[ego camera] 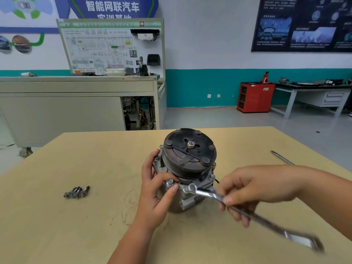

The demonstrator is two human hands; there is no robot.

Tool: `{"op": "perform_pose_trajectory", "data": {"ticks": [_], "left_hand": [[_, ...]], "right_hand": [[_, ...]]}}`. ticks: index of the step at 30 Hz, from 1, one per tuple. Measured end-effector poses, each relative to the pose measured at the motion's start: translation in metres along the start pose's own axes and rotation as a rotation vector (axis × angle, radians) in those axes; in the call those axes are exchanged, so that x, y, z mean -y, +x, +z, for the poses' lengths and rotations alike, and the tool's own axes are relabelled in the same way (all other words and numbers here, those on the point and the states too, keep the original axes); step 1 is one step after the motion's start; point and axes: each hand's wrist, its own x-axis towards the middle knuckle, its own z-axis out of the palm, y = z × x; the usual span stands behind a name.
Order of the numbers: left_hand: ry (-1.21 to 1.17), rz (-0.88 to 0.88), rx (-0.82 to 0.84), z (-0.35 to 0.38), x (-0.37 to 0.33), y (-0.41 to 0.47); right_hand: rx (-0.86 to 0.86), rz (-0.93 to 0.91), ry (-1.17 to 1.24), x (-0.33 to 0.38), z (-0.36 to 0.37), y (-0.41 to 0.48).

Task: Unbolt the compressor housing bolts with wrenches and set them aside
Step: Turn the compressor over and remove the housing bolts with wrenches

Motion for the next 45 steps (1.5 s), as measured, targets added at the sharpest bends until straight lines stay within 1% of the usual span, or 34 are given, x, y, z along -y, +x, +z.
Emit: {"op": "perform_pose_trajectory", "data": {"ticks": [1,2,3,6,8,10,13,15,18,19,21,23,25,27,29,33,35,36,38,41,42,43,45], "left_hand": [[-0.005,-0.003,-0.018,0.002,0.0,-0.002],[-0.013,-0.008,-0.036,0.004,0.0,-0.003],[-0.023,-0.017,-0.053,0.005,0.0,-0.004],[-0.075,-0.041,-0.071,0.006,-0.003,-0.004],[-0.09,-0.051,-0.09,0.005,-0.004,-0.006],[-0.063,-0.046,-0.125,0.006,-0.004,-0.008],[-0.048,-0.014,-0.212,0.01,-0.004,-0.01],[-0.045,-0.005,-0.27,0.01,-0.003,-0.009],[-0.08,-0.015,-0.291,0.007,0.001,-0.01],[-0.095,-0.037,-0.285,0.005,0.003,-0.011],[-0.11,-0.127,-0.24,0.003,0.008,-0.014],[-0.138,-0.244,-0.15,0.004,0.009,-0.016],[-0.162,-0.311,-0.074,0.005,0.009,-0.018],[-0.165,-0.342,-0.053,0.006,0.006,-0.02],[-0.161,-0.348,-0.067,0.006,0.005,-0.022],[-0.184,-0.349,-0.075,0.008,0.004,-0.021],[-0.179,-0.357,-0.082,0.007,0.005,-0.021],[-0.169,-0.353,-0.082,0.007,0.005,-0.021],[-0.153,-0.336,-0.068,0.005,0.006,-0.021],[-0.167,-0.341,-0.011,0.005,0.01,-0.022],[-0.18,-0.354,0.01,0.006,0.012,-0.022],[-0.195,-0.371,0.028,0.007,0.013,-0.023],[-0.216,-0.405,0.042,0.007,0.018,-0.023]], "right_hand": [[0.08,-0.009,0.09,-0.001,0.006,-0.003],[0.126,-0.019,0.151,-0.003,0.014,-0.004],[0.135,-0.022,0.191,-0.005,0.023,-0.003],[0.032,-0.007,0.393,-0.008,0.051,0.003],[-0.039,-0.039,0.562,-0.008,0.063,0.009],[-0.088,-0.069,0.651,-0.006,0.068,0.014],[-0.098,-0.07,0.688,-0.002,0.073,0.019],[-0.103,-0.05,0.671,-0.001,0.073,0.022],[-0.182,-0.026,0.487,0.001,0.068,0.02],[-0.197,-0.034,0.44,0.002,0.067,0.018],[-0.186,-0.062,0.448,0.009,0.067,0.017],[-0.158,-0.105,0.489,0.018,0.073,0.02],[-0.171,-0.149,0.497,0.026,0.08,0.028],[-0.196,-0.15,0.522,0.029,0.085,0.037],[-0.201,-0.122,0.589,0.031,0.088,0.044],[-0.152,-0.095,0.704,0.035,0.091,0.048],[-0.139,-0.03,0.644,0.036,0.08,0.044],[-0.147,0.016,0.536,0.035,0.071,0.04],[-0.213,0.081,0.173,0.036,0.049,0.032],[-0.369,0.056,-0.439,0.03,0.03,0.025],[-0.411,0.046,-0.545,0.028,0.031,0.024],[-0.407,0.042,-0.555,0.023,0.034,0.023],[-0.305,0.014,-0.322,0.014,0.048,0.021]]}}
